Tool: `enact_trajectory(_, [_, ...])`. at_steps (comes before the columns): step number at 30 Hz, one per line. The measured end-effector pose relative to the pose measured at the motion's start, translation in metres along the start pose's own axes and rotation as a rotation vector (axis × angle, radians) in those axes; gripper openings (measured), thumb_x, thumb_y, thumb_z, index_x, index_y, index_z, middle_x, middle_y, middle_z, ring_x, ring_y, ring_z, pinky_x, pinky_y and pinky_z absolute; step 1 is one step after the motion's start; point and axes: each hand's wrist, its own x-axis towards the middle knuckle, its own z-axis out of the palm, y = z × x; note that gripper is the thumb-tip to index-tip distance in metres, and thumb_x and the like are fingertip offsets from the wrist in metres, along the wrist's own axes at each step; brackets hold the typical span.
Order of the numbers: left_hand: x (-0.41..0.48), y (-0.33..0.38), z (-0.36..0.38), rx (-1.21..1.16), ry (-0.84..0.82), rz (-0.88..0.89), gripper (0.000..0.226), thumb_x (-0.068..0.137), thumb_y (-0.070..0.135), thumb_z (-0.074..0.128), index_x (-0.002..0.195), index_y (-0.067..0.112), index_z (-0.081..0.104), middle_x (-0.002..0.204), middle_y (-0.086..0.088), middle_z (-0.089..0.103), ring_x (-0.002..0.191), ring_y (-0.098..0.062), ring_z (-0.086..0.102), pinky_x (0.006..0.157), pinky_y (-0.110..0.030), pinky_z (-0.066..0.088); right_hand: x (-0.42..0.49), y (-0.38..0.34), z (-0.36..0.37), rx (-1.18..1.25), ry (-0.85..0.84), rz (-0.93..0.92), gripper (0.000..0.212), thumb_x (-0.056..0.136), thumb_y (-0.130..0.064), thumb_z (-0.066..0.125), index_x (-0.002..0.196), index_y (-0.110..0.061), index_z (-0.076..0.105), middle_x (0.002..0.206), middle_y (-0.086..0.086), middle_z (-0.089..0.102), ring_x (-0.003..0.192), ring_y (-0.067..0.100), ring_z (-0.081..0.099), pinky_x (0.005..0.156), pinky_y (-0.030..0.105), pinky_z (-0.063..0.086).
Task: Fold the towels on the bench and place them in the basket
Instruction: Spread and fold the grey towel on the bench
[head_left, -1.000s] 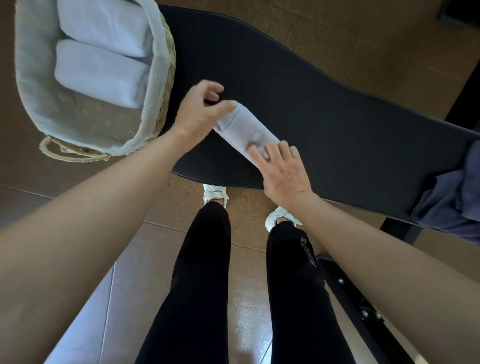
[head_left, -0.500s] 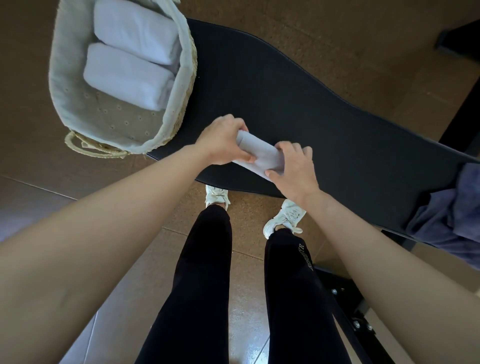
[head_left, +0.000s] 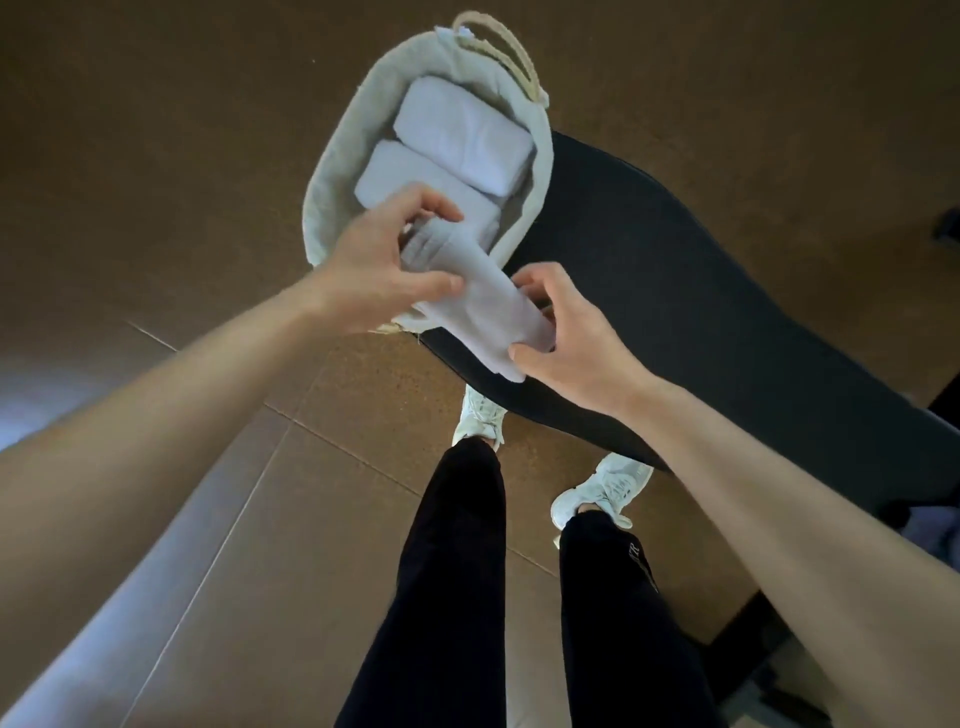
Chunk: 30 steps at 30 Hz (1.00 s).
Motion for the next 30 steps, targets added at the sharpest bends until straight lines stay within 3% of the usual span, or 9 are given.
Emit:
enact_trajectory(2, [0.005,-0.008,-0.029,0.007,0.058,-0.002,0.05,0.082,0.025,0.082,0.125,0.033,0.059,0.11,0.005,0.058,0.094,-0.009,0.059,0.086,-0.03,0.053,0.026,-0.025,0.004,-0.05,-0.016,-0.104,0.067,0.089,-0.015,0.068,0.145,-0.035,0.037,0.127,-0.016,0.047,0.111,0.005,0.052,0.095,0.03,0.05])
enact_trajectory(5, [0.018,-0.027,-0.062,0.099,0.094,-0.019,0.045,0.086,0.021,0.08,0.126,0.032,0.063,0.116,0.012,0.059,0.107,-0.01,0.058,0.098,-0.034,0.05,0.071,-0.047,0.014,-0.164,-0.078,-0.155,0.071,0.085,-0.016,0.059,0.147,-0.041,0.035,0.13,0.0,0.05,0.111,0.022,0.055,0.097,0.043,0.05])
enact_trajectory(8, [0.034,-0.051,-0.077,0.314,0.072,-0.029,0.041,0.089,0.026,0.077,0.127,0.033,0.065,0.122,0.004,0.058,0.117,-0.018,0.055,0.102,-0.039,0.046,0.11,-0.058,0.028,-0.286,-0.17,-0.14,0.072,0.082,-0.015,0.06,0.146,-0.039,0.036,0.128,0.006,0.055,0.105,0.025,0.058,0.093,0.047,0.051])
enact_trajectory(13, [0.053,-0.067,-0.073,0.72,-0.142,0.075,0.045,0.088,0.036,0.076,0.131,0.034,0.062,0.121,-0.006,0.056,0.108,-0.031,0.059,0.09,-0.051,0.05,0.143,-0.054,0.039,-0.425,-0.258,-0.093,0.069,0.086,-0.006,0.065,0.148,-0.027,0.042,0.132,0.003,0.06,0.113,0.025,0.06,0.084,0.027,0.038])
enact_trajectory(19, [0.072,-0.064,-0.064,0.97,-0.287,0.171,0.049,0.083,0.035,0.081,0.127,0.026,0.062,0.118,-0.01,0.056,0.093,-0.039,0.063,0.07,-0.042,0.048,0.153,-0.048,0.048,-0.584,-0.293,-0.058,0.07,0.086,-0.015,0.07,0.149,-0.029,0.042,0.126,0.008,0.066,0.113,0.033,0.062,0.095,0.044,0.051])
enact_trajectory(23, [0.074,-0.072,-0.059,1.181,-0.257,0.273,0.055,0.083,0.048,0.077,0.126,0.022,0.055,0.117,-0.009,0.055,0.092,-0.036,0.065,0.061,-0.038,0.043,0.152,-0.046,0.058,-0.756,-0.25,-0.115,0.068,0.09,-0.017,0.07,0.148,-0.029,0.037,0.119,0.013,0.063,0.105,0.039,0.064,0.088,0.047,0.053])
enact_trajectory(27, [0.077,-0.085,-0.052,1.362,-0.131,0.479,0.06,0.076,0.056,0.079,0.116,0.016,0.058,0.113,-0.012,0.059,0.107,-0.034,0.053,0.088,-0.043,0.046,0.145,-0.042,0.064,-0.947,-0.127,-0.146,0.062,0.089,-0.026,0.073,0.142,-0.027,0.042,0.112,0.012,0.056,0.089,0.038,0.066,0.068,0.04,0.043])
enact_trajectory(30, [0.077,-0.089,-0.059,1.345,-0.062,0.473,0.074,0.071,0.058,0.081,0.127,0.02,0.051,0.139,-0.014,0.045,0.134,-0.037,0.037,0.111,-0.048,0.03,0.138,-0.035,0.055,-1.105,0.026,-0.281,0.059,0.074,-0.04,0.081,0.123,-0.019,0.055,0.113,0.015,0.054,0.099,0.037,0.057,0.075,0.043,0.041])
